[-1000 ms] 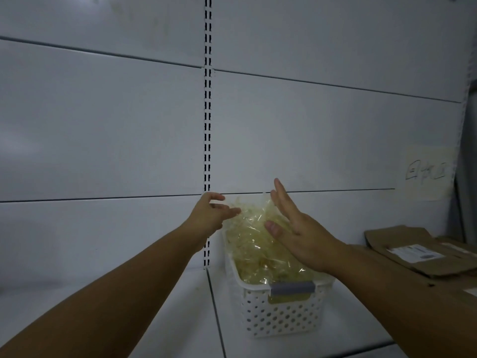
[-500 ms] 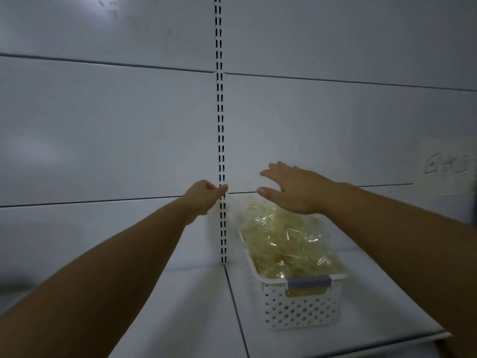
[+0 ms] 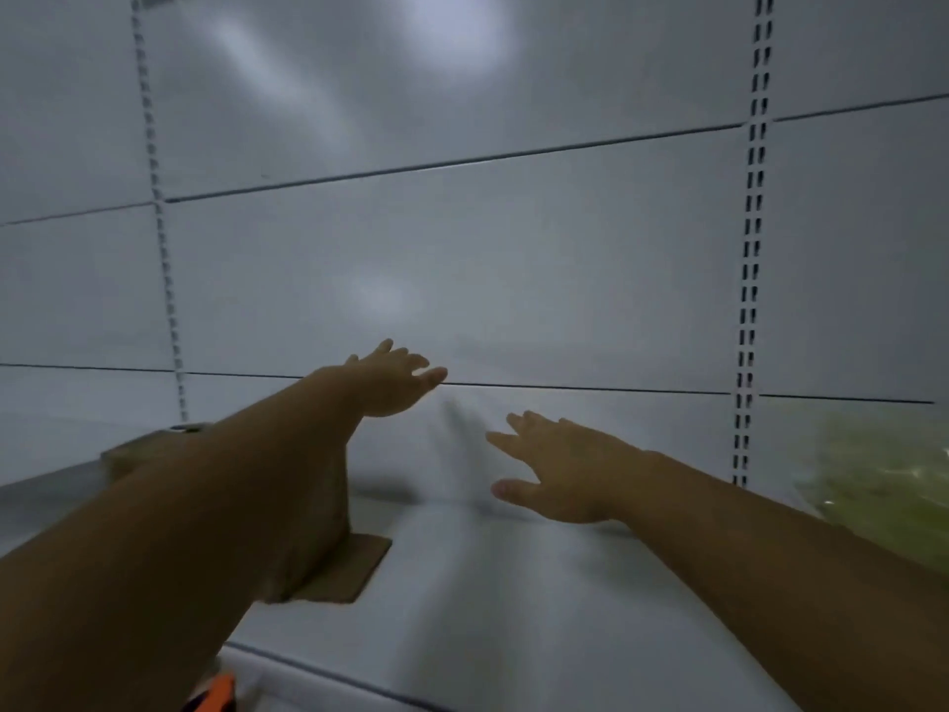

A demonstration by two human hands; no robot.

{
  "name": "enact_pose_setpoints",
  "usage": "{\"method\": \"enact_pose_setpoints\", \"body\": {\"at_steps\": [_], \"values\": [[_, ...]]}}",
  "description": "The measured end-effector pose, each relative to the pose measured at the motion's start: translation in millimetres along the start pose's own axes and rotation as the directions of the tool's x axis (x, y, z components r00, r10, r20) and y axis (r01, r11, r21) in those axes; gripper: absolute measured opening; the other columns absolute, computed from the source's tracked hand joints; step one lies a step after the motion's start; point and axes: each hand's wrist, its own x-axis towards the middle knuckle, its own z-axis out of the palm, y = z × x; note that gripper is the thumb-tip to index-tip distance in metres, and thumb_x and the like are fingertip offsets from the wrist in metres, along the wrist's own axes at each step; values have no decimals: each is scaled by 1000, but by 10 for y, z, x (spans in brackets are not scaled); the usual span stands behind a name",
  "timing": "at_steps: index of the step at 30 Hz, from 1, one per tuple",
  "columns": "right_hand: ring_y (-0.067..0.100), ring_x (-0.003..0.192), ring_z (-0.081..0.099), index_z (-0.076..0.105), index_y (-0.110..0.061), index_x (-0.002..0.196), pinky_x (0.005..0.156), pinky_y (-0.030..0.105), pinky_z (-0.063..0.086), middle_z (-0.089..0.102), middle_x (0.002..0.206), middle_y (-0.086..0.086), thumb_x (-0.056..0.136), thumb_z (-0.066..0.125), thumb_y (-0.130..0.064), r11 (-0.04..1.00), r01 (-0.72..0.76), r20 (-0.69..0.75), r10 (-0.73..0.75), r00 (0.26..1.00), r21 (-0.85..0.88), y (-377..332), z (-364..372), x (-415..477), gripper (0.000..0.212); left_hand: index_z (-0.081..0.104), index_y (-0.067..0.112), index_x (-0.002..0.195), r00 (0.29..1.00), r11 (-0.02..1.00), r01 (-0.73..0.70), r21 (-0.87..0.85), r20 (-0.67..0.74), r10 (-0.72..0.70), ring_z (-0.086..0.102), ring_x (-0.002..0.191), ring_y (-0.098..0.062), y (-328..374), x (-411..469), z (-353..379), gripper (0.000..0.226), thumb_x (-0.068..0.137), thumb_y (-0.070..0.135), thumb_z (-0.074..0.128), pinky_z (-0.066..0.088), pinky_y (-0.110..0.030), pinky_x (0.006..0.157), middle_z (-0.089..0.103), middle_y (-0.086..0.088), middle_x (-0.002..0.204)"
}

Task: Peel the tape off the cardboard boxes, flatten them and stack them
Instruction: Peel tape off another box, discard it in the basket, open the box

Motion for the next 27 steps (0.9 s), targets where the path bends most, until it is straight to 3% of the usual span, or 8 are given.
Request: {"method": "enact_pose_setpoints", "body": {"at_steps": [6, 9, 11, 13, 18, 21, 24, 27], "values": [[14, 144, 5, 8, -32, 148, 115, 35, 8, 6, 158, -2, 92, 28, -59, 995, 13, 16, -15, 1000, 104, -609, 109, 611, 65, 37, 19, 140, 997, 995, 75, -69, -12, -76, 16, 143, -24, -1047, -253, -18, 57, 96, 52, 25, 19, -49, 112, 33, -6, 151], [12, 142, 16, 14, -31, 147, 113, 31, 13, 14, 157, -4, 93, 27, -58, 980, 17, -54, -7, 999, 196, -931, 123, 958, 61, 56, 12, 116, 992, 985, 39, -167, -111, -58, 52, 111, -26, -1517, -374, -17, 43, 98, 44, 33, 42, -36, 88, 60, -9, 122], [11, 139, 24, 20, -30, 146, 109, 25, 18, 21, 155, -7, 95, 30, -54, 960, 43, -157, 1, 988, 278, -1155, 105, 1216, 58, 59, 14, 89, 964, 975, 0, -222, -260, -59, 57, 84, -23, -1770, -488, 22, 32, 96, 38, 40, 41, -32, 67, 64, -5, 91], [12, 136, 30, 24, -29, 145, 102, 20, 21, 25, 153, -9, 95, 37, -49, 926, 60, -234, 32, 972, 374, -1326, 99, 1466, 56, 58, 15, 77, 930, 973, -58, -225, -365, -29, 55, 73, -20, -1952, -621, 125, 29, 94, 34, 44, 40, -31, 61, 61, -2, 78], [13, 133, 35, 31, -29, 143, 101, 19, 24, 35, 149, -5, 93, 50, -38, 880, 25, -168, 62, 984, 474, -1516, 180, 1890, 54, 63, 23, 91, 896, 927, -258, -271, -425, 125, 48, 83, -7, -2186, -868, 555, 17, 91, 24, 45, 35, -15, 65, 54, 10, 85], [15, 114, 52, 54, -20, 126, 93, 23, 36, 59, 126, -2, 96, 47, -33, 901, -6, -200, 103, 974, 434, -1556, 224, 1998, 34, 64, 23, 95, 856, 903, -324, -282, -494, 153, 47, 88, -6, -2230, -900, 591, 19, 91, 19, 46, 35, -13, 70, 52, 13, 89], [20, 74, 55, 60, -16, 76, 62, 28, 37, 58, 72, -2, 98, 38, -34, 910, -53, -424, 242, 873, 410, -1645, 168, 2007, 36, 62, 25, 103, 834, 862, -400, -313, -513, 201, 48, 94, -4, -2238, -946, 566, 20, 90, 25, 47, 40, -18, 79, 54, 13, 98], [13, 63, 51, 54, -22, 67, 53, 23, 35, 53, 65, -4, 99, 35, -33, 876, -33, -665, 390, 637, 482, -1723, -45, 1938, 39, 52, 30, 123, 809, 795, -502, -342, -512, 290, 44, 102, 2, -2226, -975, 601, 39, 88, 44, 43, 36, -20, 87, 53, 16, 114]]}}
